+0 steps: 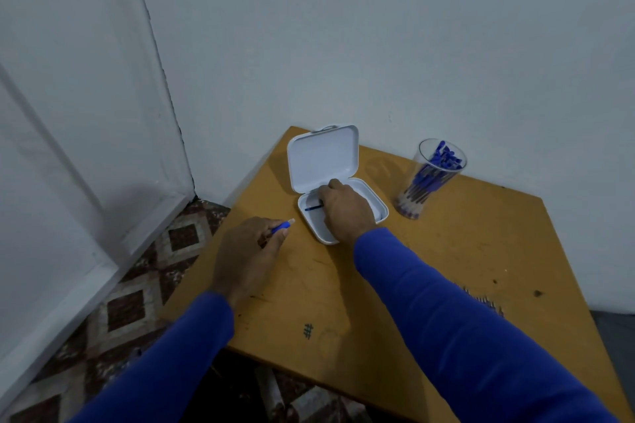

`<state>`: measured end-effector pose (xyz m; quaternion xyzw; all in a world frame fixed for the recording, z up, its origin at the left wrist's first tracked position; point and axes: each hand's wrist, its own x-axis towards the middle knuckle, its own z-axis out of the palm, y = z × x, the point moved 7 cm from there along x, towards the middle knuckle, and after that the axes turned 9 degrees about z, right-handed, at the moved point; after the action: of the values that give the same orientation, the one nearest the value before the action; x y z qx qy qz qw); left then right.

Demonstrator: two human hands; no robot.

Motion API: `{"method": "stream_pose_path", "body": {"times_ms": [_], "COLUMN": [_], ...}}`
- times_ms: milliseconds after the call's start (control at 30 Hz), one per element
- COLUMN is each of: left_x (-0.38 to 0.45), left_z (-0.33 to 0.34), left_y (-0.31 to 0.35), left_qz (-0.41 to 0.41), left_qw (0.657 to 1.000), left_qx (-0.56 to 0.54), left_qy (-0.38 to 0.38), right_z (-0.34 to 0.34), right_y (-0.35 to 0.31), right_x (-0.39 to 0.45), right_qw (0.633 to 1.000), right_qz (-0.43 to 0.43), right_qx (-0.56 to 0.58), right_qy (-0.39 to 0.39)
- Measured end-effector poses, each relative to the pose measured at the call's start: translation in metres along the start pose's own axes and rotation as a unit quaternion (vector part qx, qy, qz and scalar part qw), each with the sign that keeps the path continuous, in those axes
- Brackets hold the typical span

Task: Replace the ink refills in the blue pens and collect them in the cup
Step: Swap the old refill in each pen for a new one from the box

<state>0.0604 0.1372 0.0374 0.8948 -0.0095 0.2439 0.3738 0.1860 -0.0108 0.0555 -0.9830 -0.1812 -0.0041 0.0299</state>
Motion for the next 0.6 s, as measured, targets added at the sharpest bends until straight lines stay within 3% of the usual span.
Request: {"method": "stream_pose_path", "body": {"times_ms": [433, 600], "left_x": [-0.001, -0.001], "left_z": [0.0, -0.001], "left_y": [0.0, 0.008], "left_qz": [-0.006, 0.014], "left_qw": [1.0, 1.0], "left_qx": [-0.008, -0.011], "left_qy": [0.002, 0.01], "right_z": [-0.004, -0.031], "right_y": [-0.006, -0.005], "right_x": [-0.007, -0.021], "right_qw": [1.0, 0.999], "right_qz": [0.002, -0.012], "right_qx": [-0.015, 0.046], "right_qy": [-0.022, 0.0]}}
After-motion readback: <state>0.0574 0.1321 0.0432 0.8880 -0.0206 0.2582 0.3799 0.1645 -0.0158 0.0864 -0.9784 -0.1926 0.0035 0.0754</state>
